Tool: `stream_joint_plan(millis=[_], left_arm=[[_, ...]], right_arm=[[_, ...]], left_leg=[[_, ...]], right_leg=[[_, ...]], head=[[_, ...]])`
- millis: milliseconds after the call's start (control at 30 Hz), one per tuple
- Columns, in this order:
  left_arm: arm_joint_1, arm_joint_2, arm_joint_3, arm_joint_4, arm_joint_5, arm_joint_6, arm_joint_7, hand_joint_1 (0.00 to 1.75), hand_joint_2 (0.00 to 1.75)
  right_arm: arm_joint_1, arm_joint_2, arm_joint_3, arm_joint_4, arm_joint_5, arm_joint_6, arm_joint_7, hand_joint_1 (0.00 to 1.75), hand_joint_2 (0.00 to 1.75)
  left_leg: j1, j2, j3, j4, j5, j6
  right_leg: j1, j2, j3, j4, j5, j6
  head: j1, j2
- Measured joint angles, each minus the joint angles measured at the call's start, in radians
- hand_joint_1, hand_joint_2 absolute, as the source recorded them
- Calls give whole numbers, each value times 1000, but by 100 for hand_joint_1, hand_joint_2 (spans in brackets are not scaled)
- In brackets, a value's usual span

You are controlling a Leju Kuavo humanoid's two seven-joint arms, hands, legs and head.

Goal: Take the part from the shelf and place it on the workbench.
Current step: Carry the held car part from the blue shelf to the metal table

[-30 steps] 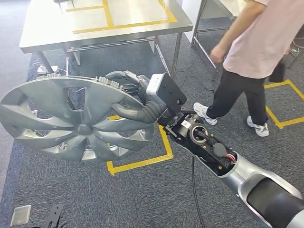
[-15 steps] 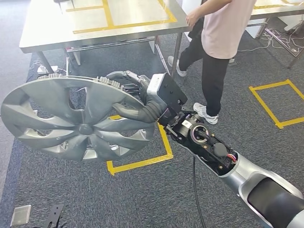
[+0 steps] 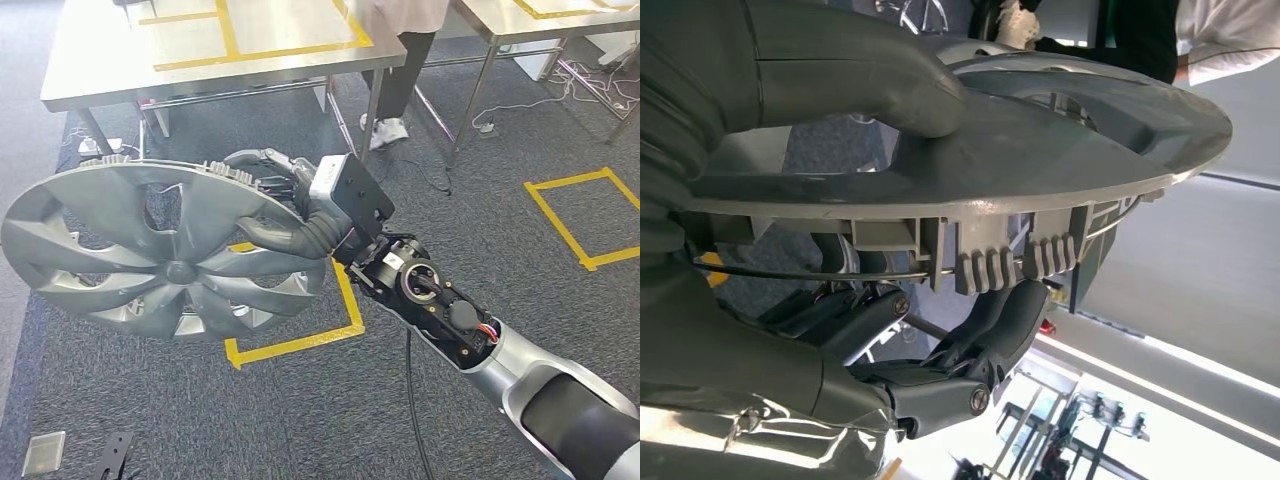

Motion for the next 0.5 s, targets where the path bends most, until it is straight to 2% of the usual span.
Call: stream_joint_plan(millis=[500], left_arm=[[0, 0, 0, 0, -5, -2, 0, 0, 175]], right_arm=[[0, -4, 0, -2, 0, 2, 0, 175, 175]], left_leg=[[0, 0, 0, 0, 0, 0]], right_leg=[[0, 0, 0, 0, 0, 0]], head=[[0, 0]])
